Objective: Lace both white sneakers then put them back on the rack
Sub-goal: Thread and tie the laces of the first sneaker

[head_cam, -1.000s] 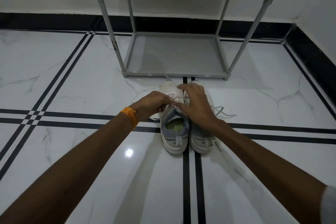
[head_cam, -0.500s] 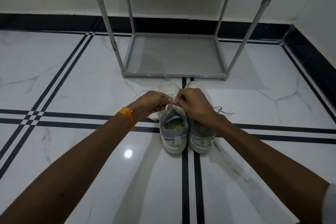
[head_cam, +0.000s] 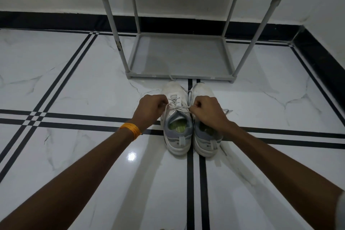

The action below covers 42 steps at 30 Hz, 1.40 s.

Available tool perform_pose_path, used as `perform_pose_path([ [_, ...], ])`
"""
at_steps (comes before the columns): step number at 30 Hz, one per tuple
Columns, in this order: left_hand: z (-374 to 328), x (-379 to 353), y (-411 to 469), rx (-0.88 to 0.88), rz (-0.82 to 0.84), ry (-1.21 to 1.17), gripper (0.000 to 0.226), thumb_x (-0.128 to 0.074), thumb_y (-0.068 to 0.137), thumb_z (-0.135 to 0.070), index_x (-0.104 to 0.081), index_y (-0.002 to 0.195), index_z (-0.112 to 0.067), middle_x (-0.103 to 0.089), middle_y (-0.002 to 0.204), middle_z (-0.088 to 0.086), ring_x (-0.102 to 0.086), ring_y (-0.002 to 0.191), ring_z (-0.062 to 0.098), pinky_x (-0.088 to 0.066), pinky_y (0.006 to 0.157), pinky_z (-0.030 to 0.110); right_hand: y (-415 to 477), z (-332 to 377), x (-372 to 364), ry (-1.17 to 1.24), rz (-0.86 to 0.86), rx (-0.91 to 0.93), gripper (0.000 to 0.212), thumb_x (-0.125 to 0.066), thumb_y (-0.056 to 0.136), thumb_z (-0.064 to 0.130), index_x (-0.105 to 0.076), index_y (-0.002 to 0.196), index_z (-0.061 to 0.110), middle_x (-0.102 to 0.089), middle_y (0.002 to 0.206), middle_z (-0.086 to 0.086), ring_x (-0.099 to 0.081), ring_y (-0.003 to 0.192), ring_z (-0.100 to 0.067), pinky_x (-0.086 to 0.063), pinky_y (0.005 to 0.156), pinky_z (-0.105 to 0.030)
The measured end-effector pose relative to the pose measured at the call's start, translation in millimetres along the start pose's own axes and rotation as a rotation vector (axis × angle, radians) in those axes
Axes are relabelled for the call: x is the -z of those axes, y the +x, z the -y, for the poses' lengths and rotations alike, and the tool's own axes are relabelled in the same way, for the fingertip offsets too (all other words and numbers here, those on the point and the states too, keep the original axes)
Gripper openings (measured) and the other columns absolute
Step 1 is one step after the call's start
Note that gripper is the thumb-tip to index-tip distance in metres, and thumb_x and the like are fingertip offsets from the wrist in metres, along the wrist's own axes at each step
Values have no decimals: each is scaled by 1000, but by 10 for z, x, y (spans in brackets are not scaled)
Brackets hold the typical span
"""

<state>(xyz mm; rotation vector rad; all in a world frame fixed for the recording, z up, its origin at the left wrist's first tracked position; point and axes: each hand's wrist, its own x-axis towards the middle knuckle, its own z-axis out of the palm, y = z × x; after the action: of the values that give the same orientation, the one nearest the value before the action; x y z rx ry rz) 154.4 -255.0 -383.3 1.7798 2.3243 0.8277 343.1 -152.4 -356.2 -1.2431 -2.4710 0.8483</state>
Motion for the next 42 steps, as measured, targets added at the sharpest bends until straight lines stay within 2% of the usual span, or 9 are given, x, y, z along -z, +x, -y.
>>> perform_pose_path([
  [3, -49, -77, 0, 113, -81, 1, 10, -61, 89, -18, -68, 90, -12, -73, 82, 7, -65, 72, 25, -55, 69, 35, 7, 47, -24, -57, -12, -7, 19, -57, 86, 22, -55, 71, 11, -58, 66, -5, -55, 65, -21, -33, 54, -27],
  [7, 31, -150, -38, 373, -83, -64, 16, -55, 92, -21, -59, 90, -5, -70, 83, 13, -65, 73, 28, -56, 71, 39, -1, 47, -59, -338, -40, 35, 16, -50, 88, 27, -51, 82, 12, -58, 77, -10, -53, 69, -26, -33, 58, -28],
  [11, -9, -196, -86, 218, -35, 174, 19, -59, 90, -24, -55, 95, -6, -70, 83, 15, -61, 67, 29, -45, 58, 31, -31, 51, -107, -561, -50, 139, 25, -50, 88, 20, -56, 108, 5, -66, 100, -15, -63, 88, -34, -35, 64, -32],
  [14, -17, -182, -44, 133, -12, 258, 19, -59, 88, -24, -56, 101, -11, -70, 82, 11, -58, 64, 27, -43, 57, 29, -1, 53, -102, -446, -39, 78, 19, -51, 87, 21, -55, 99, 6, -65, 95, -15, -60, 79, -31, -35, 63, -30],
  [17, -17, -135, -33, 340, -48, 153, 18, -57, 87, -31, -60, 92, -14, -68, 80, 5, -61, 71, 27, -55, 68, 34, 93, 30, 8, -228, -44, -26, 13, -51, 89, 22, -45, 84, 12, -55, 81, -11, -49, 72, -24, -28, 54, -26],
  [20, 82, -122, -49, 561, -52, -45, 22, -50, 93, -26, -63, 97, -7, -64, 85, 7, -58, 77, 27, -51, 77, 35, 102, 9, 69, -412, -39, 45, 12, -52, 89, 16, -49, 98, 9, -60, 86, -13, -54, 72, -30, -29, 54, -27],
  [23, 120, -165, -166, 417, 18, 178, 18, -44, 96, -19, -56, 93, -7, -63, 78, 9, -52, 65, 28, -43, 61, 32, 64, -28, 48, -666, 48, 152, 29, -48, 92, 10, -46, 121, 6, -66, 101, -16, -64, 84, -34, -36, 61, -33],
  [27, 230, -174, -309, 243, 80, 319, 8, -48, 97, -14, -51, 92, -8, -56, 67, 9, -48, 54, 27, -40, 51, 32, 68, -82, 69, -742, 71, 208, 36, -49, 90, 5, -44, 126, 6, -65, 104, -16, -65, 89, -34, -36, 62, -33],
  [42, 573, -157, -353, 204, 154, 285, 22, -44, 98, -16, -53, 79, -8, -59, 65, 14, -57, 59, 35, -52, 57, 41, -27, -136, 73, -742, 165, 191, 35, -49, 90, 2, -45, 125, 2, -62, 116, -18, -63, 102, -34, -48, 80, -38],
])
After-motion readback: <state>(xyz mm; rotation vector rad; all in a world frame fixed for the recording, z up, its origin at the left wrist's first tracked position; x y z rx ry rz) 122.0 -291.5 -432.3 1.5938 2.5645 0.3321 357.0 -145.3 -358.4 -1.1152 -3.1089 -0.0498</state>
